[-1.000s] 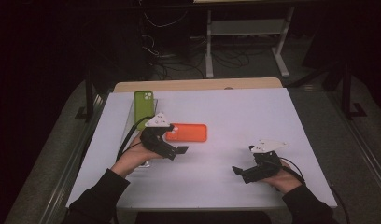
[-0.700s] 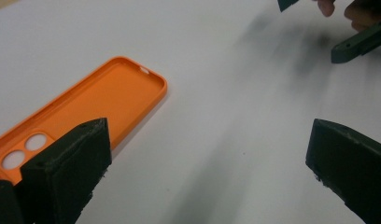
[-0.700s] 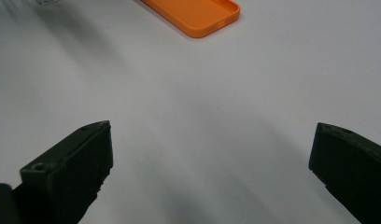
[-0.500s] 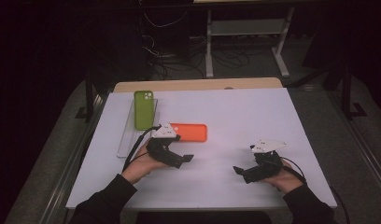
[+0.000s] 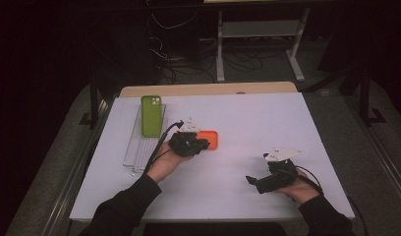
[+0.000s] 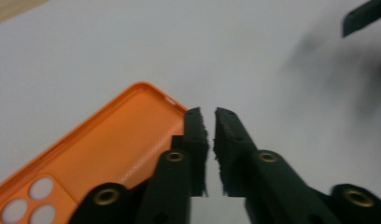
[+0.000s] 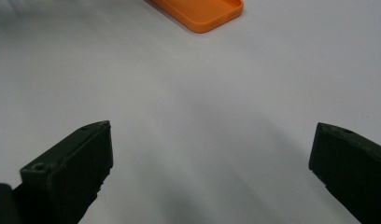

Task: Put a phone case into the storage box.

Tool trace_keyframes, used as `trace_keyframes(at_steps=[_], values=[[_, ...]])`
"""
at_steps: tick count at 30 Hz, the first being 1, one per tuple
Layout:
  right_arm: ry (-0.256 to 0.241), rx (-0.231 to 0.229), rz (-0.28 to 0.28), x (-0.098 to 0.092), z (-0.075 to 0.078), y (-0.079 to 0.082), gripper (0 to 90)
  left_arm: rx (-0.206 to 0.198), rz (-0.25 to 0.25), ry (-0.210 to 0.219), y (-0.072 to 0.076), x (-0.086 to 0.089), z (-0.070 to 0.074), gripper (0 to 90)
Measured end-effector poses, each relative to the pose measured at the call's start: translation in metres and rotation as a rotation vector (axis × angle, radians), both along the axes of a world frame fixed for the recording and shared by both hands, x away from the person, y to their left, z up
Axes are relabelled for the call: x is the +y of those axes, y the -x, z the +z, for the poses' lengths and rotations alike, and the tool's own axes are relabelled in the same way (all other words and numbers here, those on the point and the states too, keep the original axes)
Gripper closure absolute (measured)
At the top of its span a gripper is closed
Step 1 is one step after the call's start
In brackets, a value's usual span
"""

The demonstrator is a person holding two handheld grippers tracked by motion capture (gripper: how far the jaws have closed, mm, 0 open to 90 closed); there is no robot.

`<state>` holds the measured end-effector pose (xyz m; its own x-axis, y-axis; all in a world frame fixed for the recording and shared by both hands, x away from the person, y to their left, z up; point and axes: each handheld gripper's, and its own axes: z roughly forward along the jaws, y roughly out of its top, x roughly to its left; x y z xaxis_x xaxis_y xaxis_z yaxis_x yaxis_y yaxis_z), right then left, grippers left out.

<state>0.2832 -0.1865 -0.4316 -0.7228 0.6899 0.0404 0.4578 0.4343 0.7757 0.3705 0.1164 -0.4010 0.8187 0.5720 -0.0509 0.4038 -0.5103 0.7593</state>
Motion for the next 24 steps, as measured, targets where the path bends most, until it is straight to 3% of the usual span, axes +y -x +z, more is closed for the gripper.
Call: trace_keyframes(at_steps=[2, 6, 11, 24], values=[[0.0, 0.0, 0.001, 0.0, 0.0, 0.0, 0.0, 0.011, 0.014, 0.001, -0.008, -0.004, -0.003, 89.5], [-0.004, -0.006, 0.005, 0.001, 0.0, 0.001, 0.0, 0.034, 0.02, -0.017, -0.027, -0.011, -0.015, 89.7], [-0.003, -0.007, 0.01, 0.0, 0.001, 0.001, 0.0, 0.063, 0.025, -0.027, -0.039, -0.021, -0.028, 89.7], [-0.007, -0.004, 0.009, -0.001, 0.002, 0.002, 0.0, 0.094, 0.015, -0.065, -0.041, -0.035, -0.042, 89.7]])
